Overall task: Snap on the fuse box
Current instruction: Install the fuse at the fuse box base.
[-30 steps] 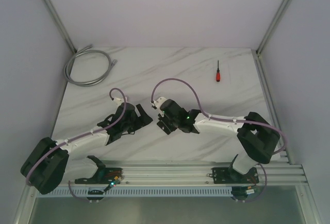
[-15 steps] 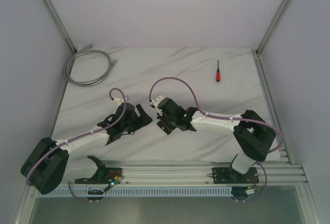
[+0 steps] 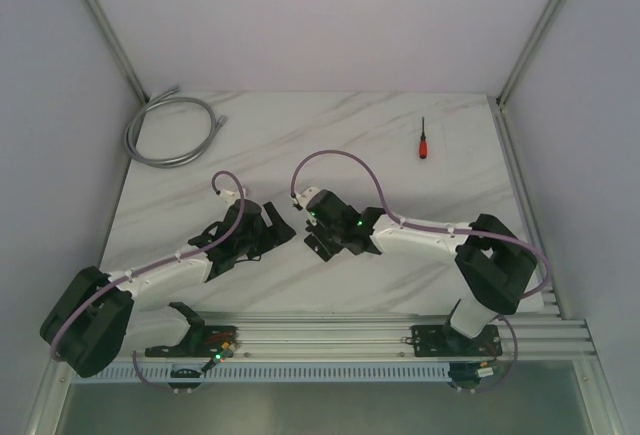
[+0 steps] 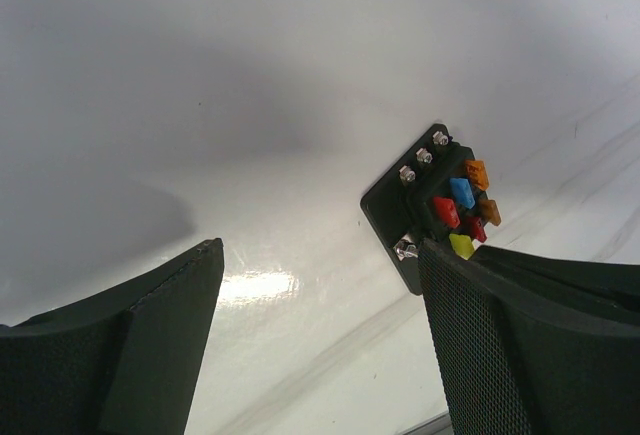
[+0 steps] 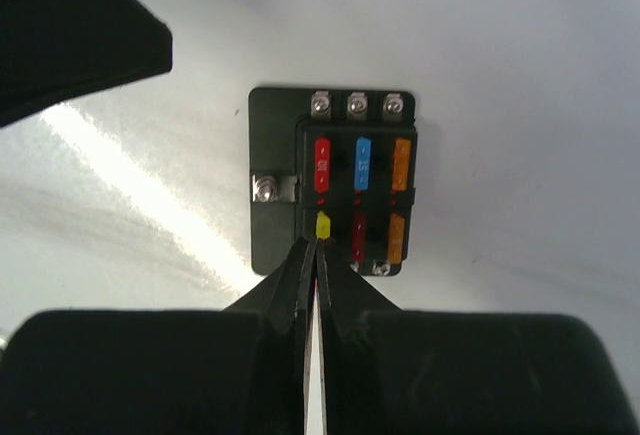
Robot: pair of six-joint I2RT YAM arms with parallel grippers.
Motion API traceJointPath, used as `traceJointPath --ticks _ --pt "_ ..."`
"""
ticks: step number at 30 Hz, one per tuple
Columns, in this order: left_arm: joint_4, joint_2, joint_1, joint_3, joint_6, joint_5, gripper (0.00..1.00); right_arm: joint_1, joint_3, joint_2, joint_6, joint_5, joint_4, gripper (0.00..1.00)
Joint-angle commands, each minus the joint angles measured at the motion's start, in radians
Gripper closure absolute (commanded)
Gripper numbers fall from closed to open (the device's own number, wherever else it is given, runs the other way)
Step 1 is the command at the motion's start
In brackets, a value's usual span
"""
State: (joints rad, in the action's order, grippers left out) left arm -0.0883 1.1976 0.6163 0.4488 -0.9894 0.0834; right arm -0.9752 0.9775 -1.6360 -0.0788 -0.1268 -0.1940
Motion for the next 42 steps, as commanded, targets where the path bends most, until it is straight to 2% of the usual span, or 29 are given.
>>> traceJointPath --ticks 1,6,13,24,42 --pt "0.015 -0.007 -0.004 -0.011 0.012 0.011 0.13 -0.005 0.042 0.028 -0.016 0.055 -0.111 0.92" --pt "0.016 -0.014 -0.004 -0.013 0.012 0.009 0.13 -0.003 0.099 0.052 -0.015 0.031 -0.143 0.88" --pt "0.022 -0.03 -0.014 -0.024 0.013 0.017 0.13 0.006 0.153 -0.009 -0.025 0.006 -0.23 0.88" --pt "0.047 -0.106 -0.071 -0.062 0.017 0.016 0.12 0.03 0.211 -0.077 -0.029 0.038 -0.262 0.86" --pt "0.049 -0.106 -0.078 -0.067 0.018 0.013 0.05 0.036 0.247 -0.144 -0.03 0.065 -0.291 0.87"
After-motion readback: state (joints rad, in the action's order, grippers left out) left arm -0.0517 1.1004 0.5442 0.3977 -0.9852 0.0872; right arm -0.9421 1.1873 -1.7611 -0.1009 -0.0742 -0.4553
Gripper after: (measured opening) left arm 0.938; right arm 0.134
